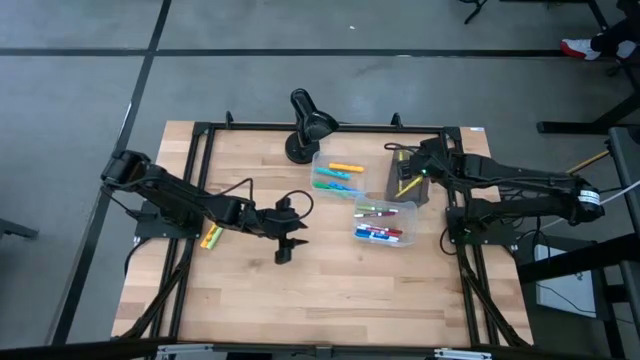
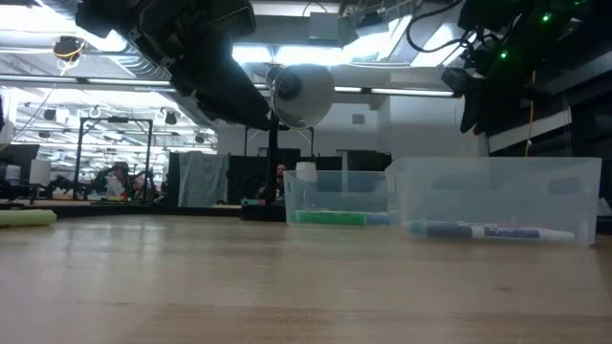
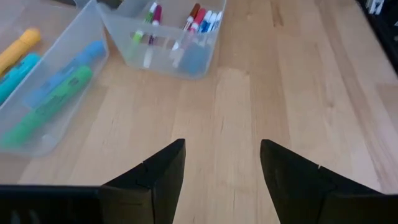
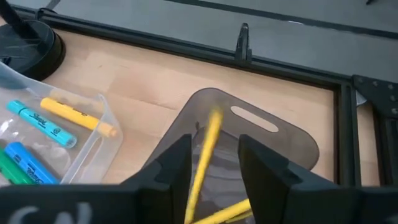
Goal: Pick & Place Markers
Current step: Put the light green highlighter pen into the top transparent bin
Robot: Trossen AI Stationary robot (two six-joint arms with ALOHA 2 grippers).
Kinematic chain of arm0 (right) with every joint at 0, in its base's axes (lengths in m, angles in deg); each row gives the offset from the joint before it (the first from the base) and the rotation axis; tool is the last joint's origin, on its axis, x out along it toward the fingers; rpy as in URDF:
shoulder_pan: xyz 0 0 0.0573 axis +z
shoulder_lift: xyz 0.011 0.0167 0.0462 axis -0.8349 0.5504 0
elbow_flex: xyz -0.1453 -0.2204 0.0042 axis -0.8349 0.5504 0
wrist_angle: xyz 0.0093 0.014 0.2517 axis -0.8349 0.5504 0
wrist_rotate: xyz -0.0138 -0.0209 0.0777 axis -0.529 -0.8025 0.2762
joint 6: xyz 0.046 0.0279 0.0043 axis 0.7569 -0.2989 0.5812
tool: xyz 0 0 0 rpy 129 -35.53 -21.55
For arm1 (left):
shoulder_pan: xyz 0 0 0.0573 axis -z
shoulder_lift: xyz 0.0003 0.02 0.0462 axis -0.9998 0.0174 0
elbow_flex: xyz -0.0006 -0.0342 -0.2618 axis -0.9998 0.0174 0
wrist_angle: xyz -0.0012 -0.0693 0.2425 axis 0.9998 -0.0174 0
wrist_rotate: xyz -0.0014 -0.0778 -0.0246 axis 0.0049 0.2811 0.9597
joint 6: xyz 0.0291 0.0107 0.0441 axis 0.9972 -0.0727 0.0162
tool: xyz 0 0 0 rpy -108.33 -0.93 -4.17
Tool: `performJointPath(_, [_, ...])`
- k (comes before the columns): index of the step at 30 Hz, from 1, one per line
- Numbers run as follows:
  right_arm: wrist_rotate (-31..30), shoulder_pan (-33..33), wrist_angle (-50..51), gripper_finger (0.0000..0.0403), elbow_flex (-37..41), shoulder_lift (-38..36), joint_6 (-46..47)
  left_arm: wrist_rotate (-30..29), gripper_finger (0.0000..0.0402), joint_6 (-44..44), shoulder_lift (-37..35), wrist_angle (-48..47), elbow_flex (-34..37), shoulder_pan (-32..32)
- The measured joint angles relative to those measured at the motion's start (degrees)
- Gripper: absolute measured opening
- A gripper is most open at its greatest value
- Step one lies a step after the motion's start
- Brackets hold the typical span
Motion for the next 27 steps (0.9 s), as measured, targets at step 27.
performJointPath(27, [0.4, 11.2, -19.4, 0.0135, 0.0, 0.0, -19.2, 0.5, 0.0203, -36.9, -16.0, -55.0, 0.0, 8.9])
